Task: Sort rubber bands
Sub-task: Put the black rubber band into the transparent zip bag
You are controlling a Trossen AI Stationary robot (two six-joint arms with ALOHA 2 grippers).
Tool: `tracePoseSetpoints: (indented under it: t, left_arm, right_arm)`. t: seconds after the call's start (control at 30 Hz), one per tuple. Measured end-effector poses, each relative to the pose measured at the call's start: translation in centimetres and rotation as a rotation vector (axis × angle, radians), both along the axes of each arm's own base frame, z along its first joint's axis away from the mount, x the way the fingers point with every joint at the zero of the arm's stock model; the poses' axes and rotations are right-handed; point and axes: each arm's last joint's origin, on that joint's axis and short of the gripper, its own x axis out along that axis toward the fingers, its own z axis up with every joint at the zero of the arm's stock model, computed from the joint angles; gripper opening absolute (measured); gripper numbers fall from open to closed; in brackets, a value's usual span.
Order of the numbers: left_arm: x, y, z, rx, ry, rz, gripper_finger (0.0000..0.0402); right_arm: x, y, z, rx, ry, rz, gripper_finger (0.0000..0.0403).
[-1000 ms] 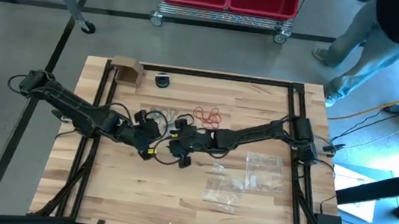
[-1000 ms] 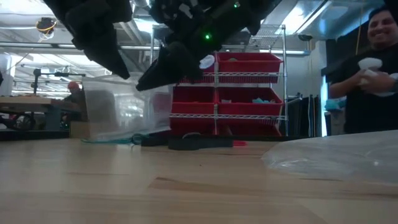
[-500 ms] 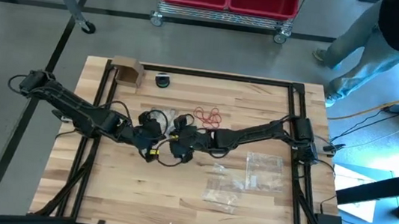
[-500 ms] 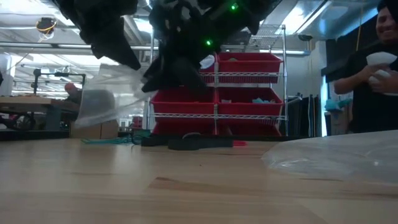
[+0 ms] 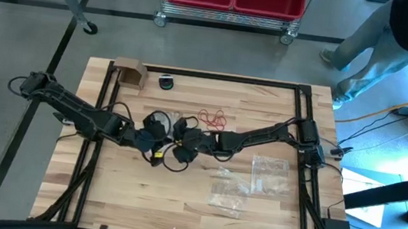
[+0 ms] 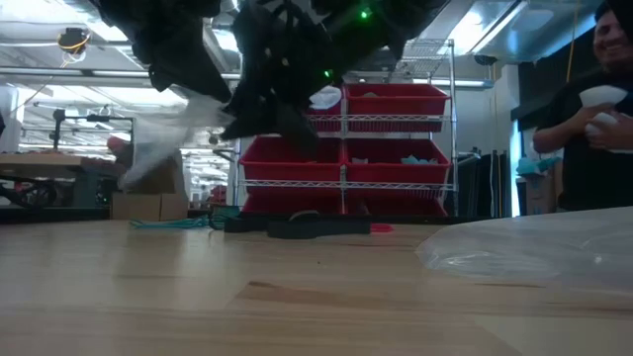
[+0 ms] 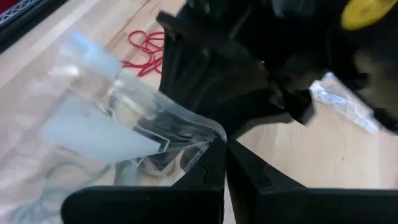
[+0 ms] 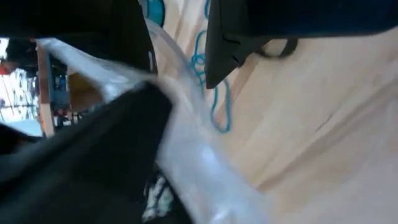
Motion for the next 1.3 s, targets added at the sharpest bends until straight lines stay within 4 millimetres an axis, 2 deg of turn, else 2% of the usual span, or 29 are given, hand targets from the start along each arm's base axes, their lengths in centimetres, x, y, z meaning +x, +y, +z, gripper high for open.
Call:
tracePoseSetpoints:
  t: [0.1, 0.2, 0.27, 0.57, 0.73, 0.83, 0.93, 1.1, 1.2, 1.3]
  left_arm:
    - [0.0, 0.0, 0.0, -0.001, -0.001, 0.003, 0.0]
    - [-0.1, 0.1, 0.0, -0.006, 0.001, 0.009, 0.0]
    - [-0.4, 0.1, 0.1, -0.013, 0.006, 0.018, 0.0]
    - [-2.7, 1.4, -0.4, 0.044, 0.141, 0.18, 0.0]
    - [-2.9, 1.5, -0.5, 0.045, 0.156, 0.193, 0.0]
    - [-3.0, 1.8, 0.1, 0.021, 0.137, 0.185, 0.0006]
    - [-3.3, 2.1, 1.5, -0.02, 0.095, 0.173, 0.0033]
    - [-3.5, 2.4, 3.1, -0.062, -0.015, 0.152, 0.01]
    - [-3.4, 2.2, 3.3, -0.078, -0.038, 0.121, 0.0136]
    - [-2.7, 2.1, 2.7, -0.085, -0.044, 0.117, 0.0162]
  right_arm:
    - [-0.1, -0.3, -0.2, 0.025, 0.022, -0.018, 0.0092]
    - [-0.5, -0.3, -0.7, 0.053, 0.072, -0.049, 0.0029]
    - [-0.7, -0.3, -1.0, 0.073, 0.103, -0.068, 0.0009]
    - [-1.0, 0.6, -0.9, 0.227, 0.081, -0.153, 0.0001]
    - [-1.1, 0.9, -0.9, 0.296, 0.07, -0.178, 0.0001]
    - [-1.1, 0.8, -0.9, 0.294, 0.071, -0.188, 0.0]
    - [-1.1, 0.8, -1.0, 0.294, 0.069, -0.202, 0.0]
    - [-1.1, 0.8, -0.9, 0.295, 0.056, -0.203, 0.0]
    - [-1.0, 0.7, -0.9, 0.295, 0.045, -0.219, 0.0]
    - [-1.0, 0.8, -0.8, 0.314, 0.035, -0.229, 0.0]
